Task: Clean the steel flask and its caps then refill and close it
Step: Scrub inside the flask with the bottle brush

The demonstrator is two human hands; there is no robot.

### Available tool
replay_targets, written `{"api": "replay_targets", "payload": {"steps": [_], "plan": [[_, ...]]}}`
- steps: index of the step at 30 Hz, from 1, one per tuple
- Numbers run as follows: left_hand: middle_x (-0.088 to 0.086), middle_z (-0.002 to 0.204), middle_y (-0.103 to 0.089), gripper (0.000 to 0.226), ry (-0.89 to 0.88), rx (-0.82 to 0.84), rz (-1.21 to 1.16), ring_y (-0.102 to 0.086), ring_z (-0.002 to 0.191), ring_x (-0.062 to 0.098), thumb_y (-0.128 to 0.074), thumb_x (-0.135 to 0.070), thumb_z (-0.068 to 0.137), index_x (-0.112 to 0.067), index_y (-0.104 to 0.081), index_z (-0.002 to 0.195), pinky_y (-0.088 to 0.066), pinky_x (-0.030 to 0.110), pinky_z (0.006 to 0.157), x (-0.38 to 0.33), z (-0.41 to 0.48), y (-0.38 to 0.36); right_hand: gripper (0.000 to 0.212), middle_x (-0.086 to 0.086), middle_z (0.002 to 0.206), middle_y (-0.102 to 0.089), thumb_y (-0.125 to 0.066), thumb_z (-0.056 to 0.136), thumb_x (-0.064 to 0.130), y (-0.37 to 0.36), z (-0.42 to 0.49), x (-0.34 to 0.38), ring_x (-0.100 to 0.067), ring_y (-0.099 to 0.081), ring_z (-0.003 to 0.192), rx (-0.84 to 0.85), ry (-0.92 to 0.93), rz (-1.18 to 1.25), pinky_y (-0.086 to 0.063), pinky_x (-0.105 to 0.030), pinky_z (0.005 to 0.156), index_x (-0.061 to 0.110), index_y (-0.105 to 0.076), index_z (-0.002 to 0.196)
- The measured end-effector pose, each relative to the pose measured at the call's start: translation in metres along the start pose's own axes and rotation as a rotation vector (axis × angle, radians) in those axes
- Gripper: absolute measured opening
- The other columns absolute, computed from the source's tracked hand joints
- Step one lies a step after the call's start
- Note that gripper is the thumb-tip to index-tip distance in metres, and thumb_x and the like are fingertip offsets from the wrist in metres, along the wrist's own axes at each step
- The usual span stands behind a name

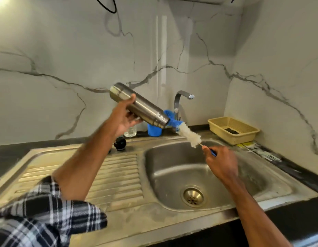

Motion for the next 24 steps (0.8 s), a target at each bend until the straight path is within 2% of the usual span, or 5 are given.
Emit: {"api": "replay_targets", "payload": {"steps": [7, 13, 17, 20, 24], "plan": [[0.02, 0.12, -0.066, 0.055, 0.147, 0.031, -0.097, -0.069, 0.108, 0.038, -0.073, -0.027, 0.091, -0.006, -0.048, 0.135, -0.061, 0.049, 0.085, 0.075, -0.036, -0.014, 0.028, 0.007, 0.057, -0.062, -0.063, 0.096, 0.041, -0.004, 0.001, 0.002, -0.012, -0.058, 0.051, 0.008, -0.001, 0.058, -0.042, -0.025, 0.048, 0.024, -0.071, 0.075], [0.007, 0.091, -0.069, 0.063, 0.206, 0.018, -0.055, -0.071, 0.072, 0.019, -0.076, -0.033, 0.082, 0.0, -0.055, 0.132, -0.058, 0.032, 0.062, 0.11, -0.059, -0.008, 0.031, 0.01, 0.05, -0.057, -0.061, 0.095, 0.044, -0.015, 0.003, 0.001, -0.004, -0.049, 0.045, 0.077, -0.037, 0.19, -0.04, -0.027, 0.049, 0.024, -0.073, 0.075], [0.007, 0.09, -0.072, 0.067, 0.227, -0.001, -0.149, -0.072, 0.075, 0.02, -0.076, -0.035, 0.079, -0.001, -0.055, 0.133, -0.057, 0.035, 0.068, 0.124, -0.059, 0.001, 0.022, 0.013, 0.068, -0.068, -0.06, 0.097, 0.04, -0.021, 0.003, 0.006, -0.003, -0.06, 0.062, 0.119, -0.03, 0.216, -0.05, -0.028, 0.059, 0.029, -0.075, 0.086], [0.009, 0.084, -0.076, 0.065, 0.242, -0.006, -0.258, -0.075, 0.075, 0.021, -0.074, -0.034, 0.081, -0.001, -0.051, 0.133, -0.059, 0.036, 0.068, 0.124, -0.06, 0.002, 0.014, 0.013, 0.09, -0.07, -0.059, 0.099, 0.032, -0.021, 0.002, 0.01, -0.003, -0.064, 0.077, 0.146, -0.062, 0.331, -0.047, -0.018, 0.063, 0.03, -0.071, 0.106], [0.016, 0.094, -0.078, 0.054, 0.278, 0.0, -0.312, -0.076, 0.091, 0.028, -0.071, -0.029, 0.091, 0.0, -0.05, 0.13, -0.06, 0.038, 0.078, 0.128, -0.067, 0.0, 0.018, 0.001, 0.071, -0.065, -0.052, 0.103, 0.029, -0.024, -0.002, 0.012, -0.002, -0.052, 0.055, 0.2, -0.109, 0.48, -0.039, -0.015, 0.049, 0.027, -0.068, 0.111]]}}
Point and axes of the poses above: each hand's wrist, its own z-axis towards the middle knuckle, its own y-axis out of the back of the hand, x = y × z, the point moved 6 cm from there along z, towards the middle knuckle
